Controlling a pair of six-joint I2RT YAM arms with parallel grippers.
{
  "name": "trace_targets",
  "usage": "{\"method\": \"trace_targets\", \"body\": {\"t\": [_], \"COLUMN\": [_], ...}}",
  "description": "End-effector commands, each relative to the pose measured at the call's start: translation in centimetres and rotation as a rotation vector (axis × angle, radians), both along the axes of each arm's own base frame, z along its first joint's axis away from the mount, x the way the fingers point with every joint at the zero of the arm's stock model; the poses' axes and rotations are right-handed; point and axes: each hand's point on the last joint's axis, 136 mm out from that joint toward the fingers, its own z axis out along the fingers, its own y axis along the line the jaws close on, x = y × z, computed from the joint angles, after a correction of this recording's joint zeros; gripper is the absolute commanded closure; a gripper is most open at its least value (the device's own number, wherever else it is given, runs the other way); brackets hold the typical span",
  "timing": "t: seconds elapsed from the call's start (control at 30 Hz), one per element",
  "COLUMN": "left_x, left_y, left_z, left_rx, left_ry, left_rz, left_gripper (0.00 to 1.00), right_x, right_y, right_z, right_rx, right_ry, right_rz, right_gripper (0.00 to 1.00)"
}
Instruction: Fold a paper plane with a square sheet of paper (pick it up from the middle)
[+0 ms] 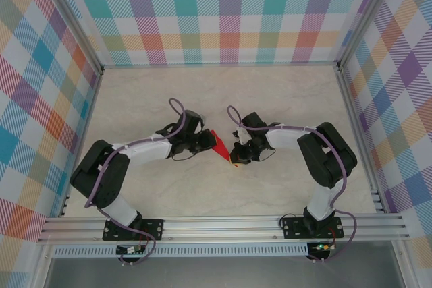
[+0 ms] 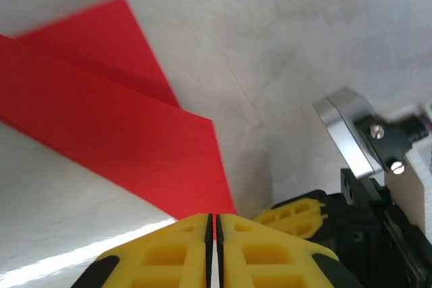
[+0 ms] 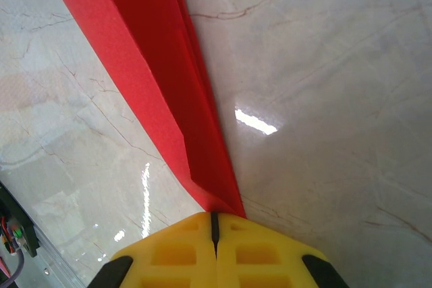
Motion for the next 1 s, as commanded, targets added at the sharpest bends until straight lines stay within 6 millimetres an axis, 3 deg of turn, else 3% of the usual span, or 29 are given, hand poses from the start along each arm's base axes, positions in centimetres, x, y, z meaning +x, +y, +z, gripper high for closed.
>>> {"method": "trace_targets", "body": {"t": [0.0, 0.17, 0.4, 0.77, 0.97], "left_x": [-0.4, -1.1, -0.7, 1.0, 2.9], "left_y": [-2.7, -4.8, -4.7, 0.3, 4.2], "left_z": [-0.8, -2.9, -4.1, -6.4, -7.0], "left_rx": [-0.056, -0.058, -0.021, 0.129, 0.156], "left_ry": [0.030, 0.073, 0.077, 0.084, 0.094], "left_rz": [-0.022, -0.055, -0.039, 0.078, 0.150], "left_gripper": [0.88, 0.89, 0.89, 0.90, 0.91], "right_x": [-4.1, -4.0, -4.2, -4.4, -4.3], "right_y": [-5.4, -5.2, -5.4, -6.0, -6.3], "right_z": [-5.8, -5.6, -5.7, -5.9, -5.8], "right_rx": [-0.284, -0.278, -0.279, -0.296, -0.295], "right_ry": [0.143, 0.137, 0.138, 0.138, 0.135], "right_rz": [-0.020, -0.022, -0.019, -0.025, -0.034], "right_gripper": [0.95, 0.95, 0.95, 0.95, 0.95]}}
